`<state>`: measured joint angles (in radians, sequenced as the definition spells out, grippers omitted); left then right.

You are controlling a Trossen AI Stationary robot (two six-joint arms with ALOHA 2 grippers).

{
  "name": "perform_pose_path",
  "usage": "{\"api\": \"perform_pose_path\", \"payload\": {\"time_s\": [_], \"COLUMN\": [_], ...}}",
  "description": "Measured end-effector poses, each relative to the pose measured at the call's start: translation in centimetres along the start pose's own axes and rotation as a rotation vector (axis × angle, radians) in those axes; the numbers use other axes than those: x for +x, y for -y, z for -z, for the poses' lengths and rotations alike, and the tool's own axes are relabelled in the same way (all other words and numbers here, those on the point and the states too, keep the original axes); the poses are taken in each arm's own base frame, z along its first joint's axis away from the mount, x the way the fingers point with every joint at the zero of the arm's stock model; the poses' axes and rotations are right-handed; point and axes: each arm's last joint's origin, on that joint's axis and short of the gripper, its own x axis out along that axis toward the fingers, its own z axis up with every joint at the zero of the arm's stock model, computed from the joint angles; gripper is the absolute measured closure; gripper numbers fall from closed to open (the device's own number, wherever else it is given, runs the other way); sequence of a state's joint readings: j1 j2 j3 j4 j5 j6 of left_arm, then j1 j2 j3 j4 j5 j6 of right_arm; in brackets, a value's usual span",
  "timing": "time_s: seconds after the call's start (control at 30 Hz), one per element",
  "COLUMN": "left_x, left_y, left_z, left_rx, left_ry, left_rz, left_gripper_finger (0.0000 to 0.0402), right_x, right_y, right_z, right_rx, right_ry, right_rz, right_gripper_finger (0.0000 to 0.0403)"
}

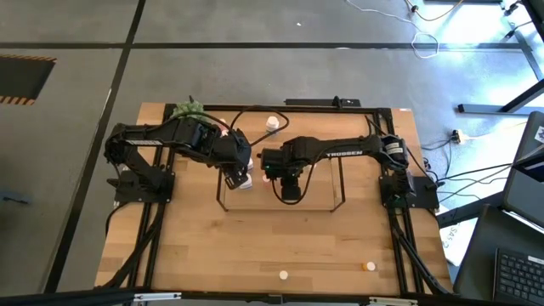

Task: Pick and place medicine bottles onto shelf by color
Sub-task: Put the top orange pill bottle on the shelf aligned with the other orange pill bottle

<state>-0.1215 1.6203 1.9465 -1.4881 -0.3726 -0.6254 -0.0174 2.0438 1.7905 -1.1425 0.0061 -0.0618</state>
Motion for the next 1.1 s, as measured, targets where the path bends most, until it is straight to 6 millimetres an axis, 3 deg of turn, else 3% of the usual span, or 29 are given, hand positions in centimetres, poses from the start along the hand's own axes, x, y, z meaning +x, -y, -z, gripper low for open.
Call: {"api": "perform_pose_path", "payload": {"time_s": [0.5,0.87,1.1], "left_x": [0.0,0.0,0.0], "left_y": [0.0,-0.01,-0.01], "left_z": [0.0,-0.01,-0.01], "left_rx": [0.0,0.0,0.0], "left_ry": [0.0,0.0,0.0], "left_rz": [0.0,0.0,0.0], "left_gripper_finger": [0.0223,0.0223,0.0223], "right_x": [0.01,0.02,0.02], "right_y": [0.02,0.03,0.04], "right_z": [-0.11,-0.25,-0.23], "right_rx": [0.003,0.001,0.003], "right_ry": [0.011,0.025,0.023], "right_rz": [0.004,0.004,0.004], "right_gripper_finger": [0.0285,0.0236,0.0231]}}
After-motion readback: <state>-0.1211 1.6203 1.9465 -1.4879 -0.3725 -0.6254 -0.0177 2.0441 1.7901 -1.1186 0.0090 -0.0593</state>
